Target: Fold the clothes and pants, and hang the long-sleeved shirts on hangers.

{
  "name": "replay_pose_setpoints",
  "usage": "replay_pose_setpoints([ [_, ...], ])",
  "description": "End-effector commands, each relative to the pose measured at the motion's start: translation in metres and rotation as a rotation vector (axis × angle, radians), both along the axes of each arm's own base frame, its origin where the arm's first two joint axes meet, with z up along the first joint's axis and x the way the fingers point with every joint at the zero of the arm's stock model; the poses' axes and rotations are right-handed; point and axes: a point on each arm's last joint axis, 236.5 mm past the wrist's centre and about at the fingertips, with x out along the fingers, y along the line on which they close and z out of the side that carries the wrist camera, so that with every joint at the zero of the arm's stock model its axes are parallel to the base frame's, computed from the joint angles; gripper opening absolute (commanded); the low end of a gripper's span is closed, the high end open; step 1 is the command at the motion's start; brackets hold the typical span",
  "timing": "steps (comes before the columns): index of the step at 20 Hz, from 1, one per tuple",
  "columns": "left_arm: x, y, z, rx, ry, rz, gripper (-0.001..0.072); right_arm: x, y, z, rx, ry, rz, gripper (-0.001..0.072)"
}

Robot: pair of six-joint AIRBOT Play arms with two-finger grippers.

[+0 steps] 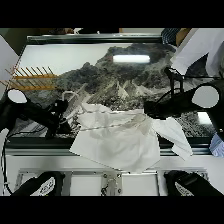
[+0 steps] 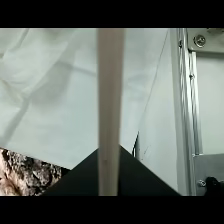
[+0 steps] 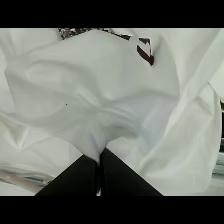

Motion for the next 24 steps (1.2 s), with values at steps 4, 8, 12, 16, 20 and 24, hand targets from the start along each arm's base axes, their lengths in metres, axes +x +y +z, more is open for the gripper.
replay_pose_setpoints([
  [4, 0.014, -0.008, -0.017, 0.003, -0.001, 0.014, 0.0012, -0.010, -0.004, 0.006, -0.022, 0.019, 0.042, 0.0021],
  [8, 0.020, -0.008, -0.025, 0.005, 0.008, 0.026, 0.0012, -0.011, -0.003, 0.013, -0.017, 0.005, 0.046, 0.0021],
  [12, 0.026, -0.018, -0.021, -0.031, -0.010, 0.039, 0.0013, -0.007, -0.002, 0.028, -0.005, -0.031, 0.047, 0.0022],
  [16, 0.027, -0.032, -0.023, -0.028, -0.040, 0.004, 0.0012, -0.001, 0.001, 0.048, 0.013, -0.083, 0.047, 0.0021],
  [20, 0.038, -0.047, -0.026, -0.029, -0.112, -0.009, 0.0012, -0.001, 0.002, 0.057, 0.020, -0.102, 0.052, 0.0021],
  [24, 0.037, -0.058, -0.026, -0.098, -0.082, -0.024, 0.0012, -0.007, 0.011, 0.057, 0.021, -0.102, 0.085, 0.0021],
])
